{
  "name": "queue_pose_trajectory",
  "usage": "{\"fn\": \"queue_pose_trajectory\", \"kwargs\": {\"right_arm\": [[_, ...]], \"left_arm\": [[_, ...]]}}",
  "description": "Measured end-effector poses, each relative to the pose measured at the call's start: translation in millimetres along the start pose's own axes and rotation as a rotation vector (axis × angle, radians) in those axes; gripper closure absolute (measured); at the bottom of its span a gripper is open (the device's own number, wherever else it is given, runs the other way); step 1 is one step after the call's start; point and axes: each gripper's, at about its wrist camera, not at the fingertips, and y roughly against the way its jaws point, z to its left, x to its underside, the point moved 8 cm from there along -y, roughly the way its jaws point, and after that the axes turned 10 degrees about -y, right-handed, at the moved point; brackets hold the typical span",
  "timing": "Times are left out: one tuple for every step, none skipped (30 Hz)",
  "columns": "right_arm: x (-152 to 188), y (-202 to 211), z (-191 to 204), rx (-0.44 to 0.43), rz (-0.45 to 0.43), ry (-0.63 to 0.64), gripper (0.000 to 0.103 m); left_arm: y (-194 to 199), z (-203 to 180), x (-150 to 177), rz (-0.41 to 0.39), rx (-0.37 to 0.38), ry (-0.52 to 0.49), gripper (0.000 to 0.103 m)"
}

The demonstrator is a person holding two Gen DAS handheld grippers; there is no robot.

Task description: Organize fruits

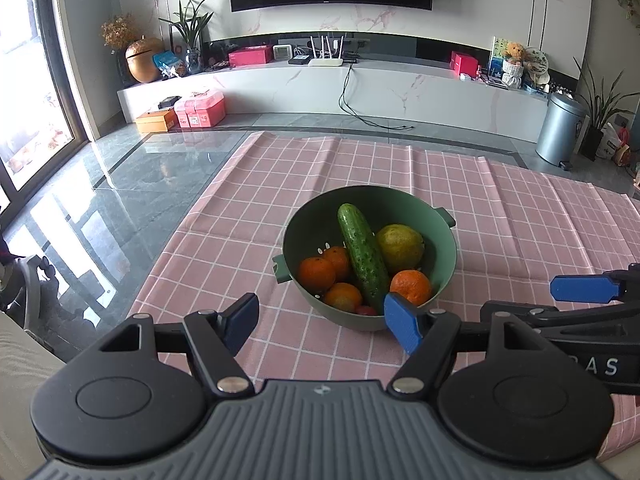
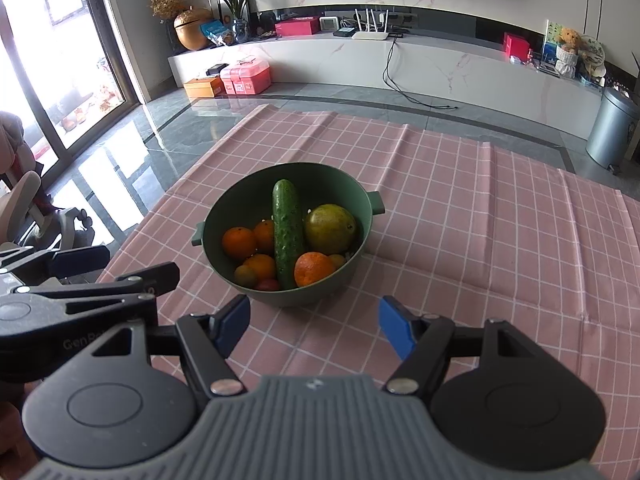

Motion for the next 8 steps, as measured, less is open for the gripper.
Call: {"fn": "queue_pose_trajectory", "kwargs": {"right_arm": [[-0.1, -0.1, 0.2, 0.000, 0.000, 0.002, 0.035], [-0.1, 0.4, 0.6, -0.001, -0.001, 0.004, 0.035], [-0.6, 0.4, 0.3, -0.001, -0.001, 0.005, 0.035], [-1.0, 0.4, 0.0, -0.001, -0.001, 0.004, 0.035], [-1.4, 0.6, -0.2, -0.001, -0.003, 0.002, 0.035], [-1.7, 1.3, -0.3, -0.001, -0.005, 0.000, 0.035], [-2.3, 1.9, -0.7, 0.000, -0.009, -0.001, 0.035], [-3.2, 2.0, -1.5, 0.002, -0.013, -0.001, 0.035]], "left_arm": [[-0.6, 0.0, -0.3, 0.000, 0.003, 0.000, 0.019], [-1.2, 0.5, -0.1, -0.001, 0.008, 0.002, 0.019], [-1.7, 0.3, -0.1, -0.002, 0.012, 0.006, 0.019], [-2.4, 0.3, -0.1, -0.003, 0.016, 0.010, 0.019], [-2.8, 0.6, -0.4, -0.010, 0.022, 0.013, 0.020], [-2.6, -0.2, -1.6, -0.020, 0.027, 0.011, 0.021], [-2.4, -0.8, -2.9, -0.031, 0.029, 0.008, 0.021], [-2.5, -1.5, -4.3, -0.036, 0.030, 0.006, 0.021]]}}
